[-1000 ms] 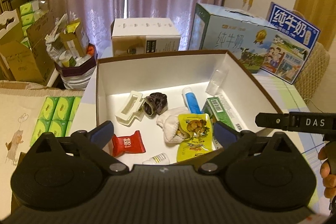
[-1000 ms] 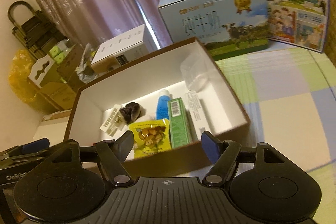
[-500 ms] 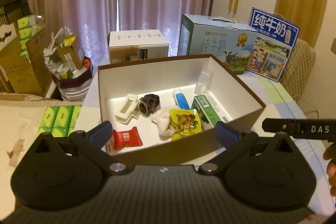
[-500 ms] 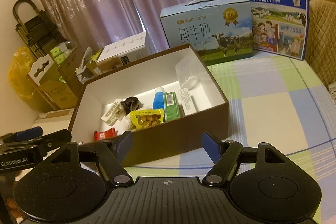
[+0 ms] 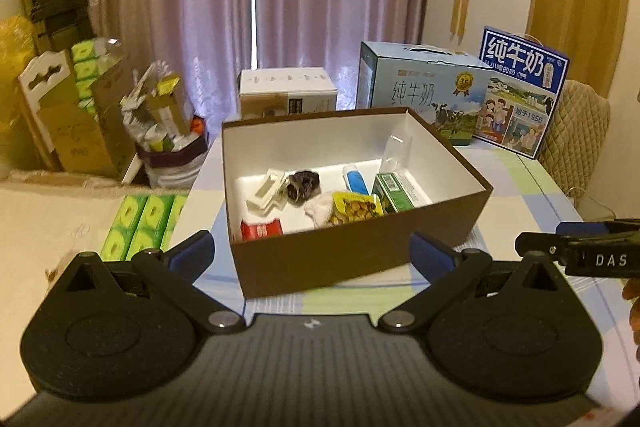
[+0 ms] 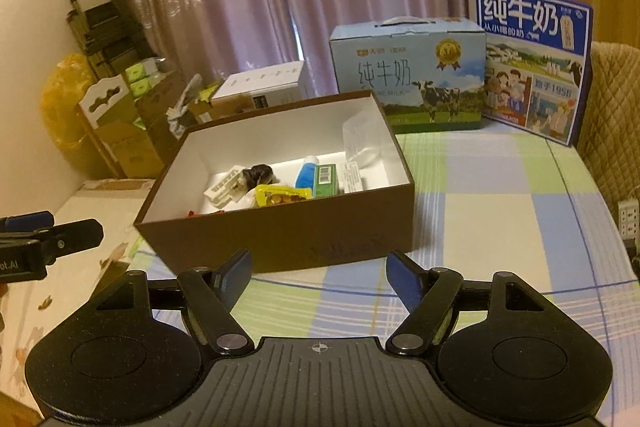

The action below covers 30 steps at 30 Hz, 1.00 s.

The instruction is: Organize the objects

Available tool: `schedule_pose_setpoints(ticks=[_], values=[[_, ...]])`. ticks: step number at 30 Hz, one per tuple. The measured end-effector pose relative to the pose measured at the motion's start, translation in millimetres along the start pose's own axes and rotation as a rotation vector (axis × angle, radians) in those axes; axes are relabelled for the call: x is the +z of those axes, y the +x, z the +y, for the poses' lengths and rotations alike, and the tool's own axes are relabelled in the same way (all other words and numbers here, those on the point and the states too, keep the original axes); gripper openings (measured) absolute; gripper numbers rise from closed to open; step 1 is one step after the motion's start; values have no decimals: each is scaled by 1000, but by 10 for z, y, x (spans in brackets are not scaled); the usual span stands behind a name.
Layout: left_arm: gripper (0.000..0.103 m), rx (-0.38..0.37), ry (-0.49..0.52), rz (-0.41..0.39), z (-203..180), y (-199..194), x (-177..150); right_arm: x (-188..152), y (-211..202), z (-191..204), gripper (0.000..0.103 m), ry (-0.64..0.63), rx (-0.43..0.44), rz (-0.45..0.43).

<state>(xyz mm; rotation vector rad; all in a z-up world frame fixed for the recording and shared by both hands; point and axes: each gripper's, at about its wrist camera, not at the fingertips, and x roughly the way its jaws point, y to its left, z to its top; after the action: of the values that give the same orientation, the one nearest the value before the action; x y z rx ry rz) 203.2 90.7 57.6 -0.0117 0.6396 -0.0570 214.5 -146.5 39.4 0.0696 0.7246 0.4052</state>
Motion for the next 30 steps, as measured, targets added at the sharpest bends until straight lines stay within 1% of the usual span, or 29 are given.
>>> schedule_pose_setpoints(ticks=[6, 9, 16, 22, 30], values=[[102, 58, -27, 12, -257, -334, -192, -140, -259, -94, 72, -43, 47, 21], [102, 80, -48, 39, -374, -438, -314, -233, -387, -152, 72, -51, 63, 36], [102, 93, -79, 89, -680, -691, -636, -488, -657, -317, 72, -75, 100, 68], [102, 93, -88, 112, -925, -885, -854, -724, -884, -422, 72, -91, 118, 88], [102, 101, -93, 147, -1147, -1025, -1091, -944, -1086, -497, 72, -103, 133, 103]])
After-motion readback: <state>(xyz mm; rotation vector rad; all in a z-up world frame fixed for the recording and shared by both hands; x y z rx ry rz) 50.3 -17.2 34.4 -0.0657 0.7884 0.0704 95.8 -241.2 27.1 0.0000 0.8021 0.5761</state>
